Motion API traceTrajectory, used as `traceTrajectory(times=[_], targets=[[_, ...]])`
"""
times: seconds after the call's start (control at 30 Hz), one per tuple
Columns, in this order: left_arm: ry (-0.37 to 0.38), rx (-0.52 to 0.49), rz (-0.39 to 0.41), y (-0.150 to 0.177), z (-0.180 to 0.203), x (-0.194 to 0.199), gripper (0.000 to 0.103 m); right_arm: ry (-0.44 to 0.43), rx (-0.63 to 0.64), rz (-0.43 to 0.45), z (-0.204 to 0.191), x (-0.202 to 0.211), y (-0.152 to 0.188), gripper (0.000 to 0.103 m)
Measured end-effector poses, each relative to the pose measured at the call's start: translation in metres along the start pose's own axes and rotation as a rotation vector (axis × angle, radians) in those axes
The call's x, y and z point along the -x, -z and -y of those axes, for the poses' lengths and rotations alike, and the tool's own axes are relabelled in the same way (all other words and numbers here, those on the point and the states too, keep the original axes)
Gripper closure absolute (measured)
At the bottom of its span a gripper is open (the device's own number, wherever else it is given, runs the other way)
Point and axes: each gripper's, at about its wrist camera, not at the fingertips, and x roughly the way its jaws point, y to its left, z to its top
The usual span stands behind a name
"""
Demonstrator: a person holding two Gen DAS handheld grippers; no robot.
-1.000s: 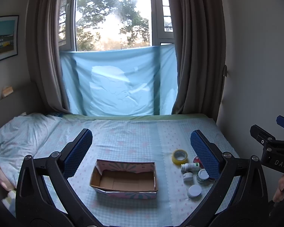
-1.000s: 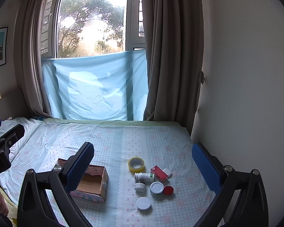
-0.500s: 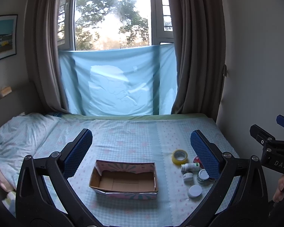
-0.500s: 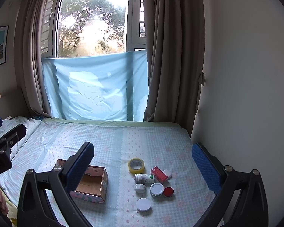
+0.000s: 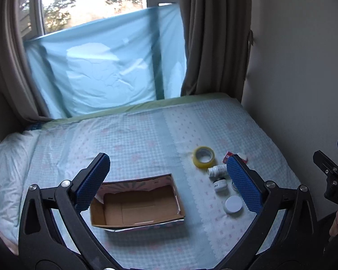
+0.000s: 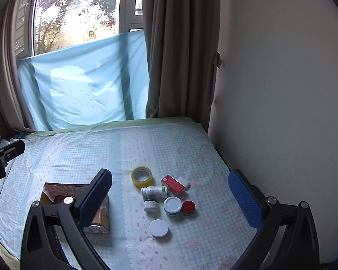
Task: Organize rigid objects
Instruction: 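Reach the left tool to the yellow tape roll and grasp it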
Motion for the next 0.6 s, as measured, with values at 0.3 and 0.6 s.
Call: traceTrajectory(times=[0.3,0.6], targets=[[0.141,-0.044,-0.267,0.003,0.039,-0.173,0.0,0.072,-0.106,-0.219,0.025,-0.11,0.048,0.0],[0.161,-0.131,-0.488,0.029,0.096,-0.334,0.0,0.043,-0.323,-0.482,0.056,-0.209,0.096,0.0]])
